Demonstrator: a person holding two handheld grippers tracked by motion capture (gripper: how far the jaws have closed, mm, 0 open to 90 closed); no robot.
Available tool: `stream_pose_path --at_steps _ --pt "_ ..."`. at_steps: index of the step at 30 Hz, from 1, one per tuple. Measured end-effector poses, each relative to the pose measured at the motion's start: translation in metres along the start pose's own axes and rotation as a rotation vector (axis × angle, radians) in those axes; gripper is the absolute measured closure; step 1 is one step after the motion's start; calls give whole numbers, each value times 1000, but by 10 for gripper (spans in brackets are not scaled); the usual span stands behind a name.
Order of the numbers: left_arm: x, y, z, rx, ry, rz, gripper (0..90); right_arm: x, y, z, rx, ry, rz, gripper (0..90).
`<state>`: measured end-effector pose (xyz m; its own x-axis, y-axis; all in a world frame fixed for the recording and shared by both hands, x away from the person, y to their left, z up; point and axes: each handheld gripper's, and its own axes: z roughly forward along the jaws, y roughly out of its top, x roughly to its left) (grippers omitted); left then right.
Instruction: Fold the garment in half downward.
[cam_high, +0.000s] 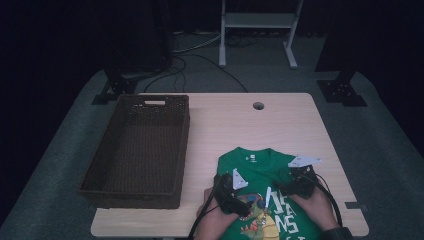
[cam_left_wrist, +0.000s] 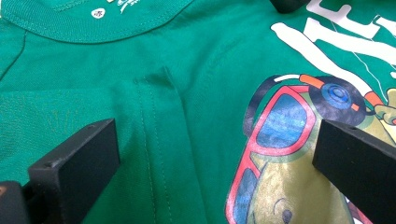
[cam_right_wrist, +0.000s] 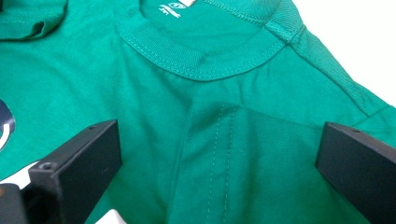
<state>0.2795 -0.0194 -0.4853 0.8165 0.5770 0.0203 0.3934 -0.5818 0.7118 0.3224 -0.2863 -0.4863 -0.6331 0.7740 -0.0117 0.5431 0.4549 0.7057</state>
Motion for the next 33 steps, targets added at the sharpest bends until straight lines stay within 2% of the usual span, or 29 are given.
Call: stream_pose_path --at_steps 12,19,26,29,33 --pt "-27 -9 -9 -4 -1 -5 0 9 -15 -14 -1 21 -23 0" --pt "-38 -13 -14 -4 -8 3 0 13 -20 -20 -2 32 -31 0" --pt "-38 -13 -17 -30 -23 16 0 14 -21 -20 -1 34 -34 0" --pt "-32 -11 -20 -23 -34 22 0 14 -21 -21 -1 33 -32 0" --pt "-23 -9 -26 -64 -28 16 0 15 -24 -23 0 32 -32 0"
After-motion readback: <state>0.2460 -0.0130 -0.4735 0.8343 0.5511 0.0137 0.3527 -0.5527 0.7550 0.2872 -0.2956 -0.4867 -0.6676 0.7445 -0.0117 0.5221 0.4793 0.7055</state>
